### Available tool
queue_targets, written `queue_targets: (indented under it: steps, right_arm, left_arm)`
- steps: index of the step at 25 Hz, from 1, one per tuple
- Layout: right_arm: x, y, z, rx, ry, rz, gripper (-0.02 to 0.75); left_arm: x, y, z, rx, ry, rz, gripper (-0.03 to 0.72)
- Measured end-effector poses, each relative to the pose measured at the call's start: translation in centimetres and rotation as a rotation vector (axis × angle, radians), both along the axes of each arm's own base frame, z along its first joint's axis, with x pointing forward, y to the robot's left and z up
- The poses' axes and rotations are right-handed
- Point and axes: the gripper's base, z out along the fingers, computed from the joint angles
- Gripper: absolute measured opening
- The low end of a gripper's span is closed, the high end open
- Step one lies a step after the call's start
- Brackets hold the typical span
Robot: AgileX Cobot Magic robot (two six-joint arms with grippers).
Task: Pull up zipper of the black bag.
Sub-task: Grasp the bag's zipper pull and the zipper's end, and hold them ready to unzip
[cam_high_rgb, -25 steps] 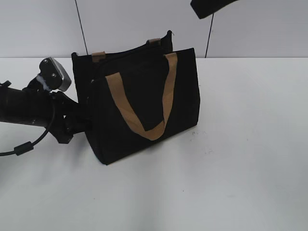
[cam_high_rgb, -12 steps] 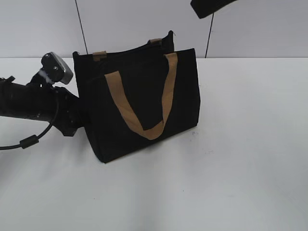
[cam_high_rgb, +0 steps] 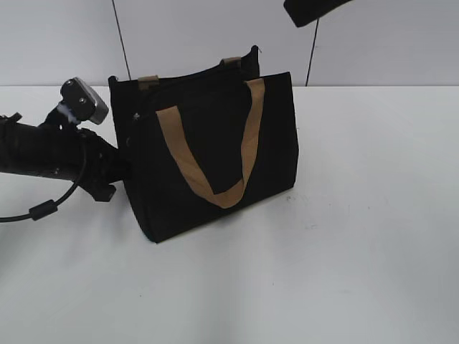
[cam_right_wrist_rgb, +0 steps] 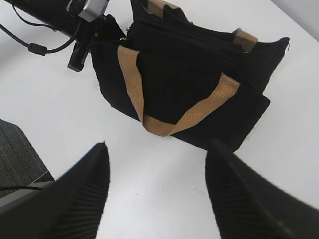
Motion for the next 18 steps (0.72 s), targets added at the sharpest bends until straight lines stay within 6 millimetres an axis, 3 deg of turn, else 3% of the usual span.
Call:
queue_targets:
  steps: [4, 13, 18]
  right_arm:
    - [0.0, 0.0, 0.0, 0.001, -0.002, -0.001, 0.47]
    - [0.4, 0.1, 0.3, 0.028, -0.047, -0.021, 0.467]
    - [0.7, 0.6, 0.8, 0.112, -0.07, -0.028, 0.465]
  left_arm:
    - [-0.4, 0.1, 2.2, -0.018, -0.051, 0.01, 0.071]
    - [-2.7, 1.1, 9.0, 0.005, -0.255, 0.07, 0.071]
    - [-3.8, 1.7, 12.2, 0.016, -0.363, 0.107, 0.071]
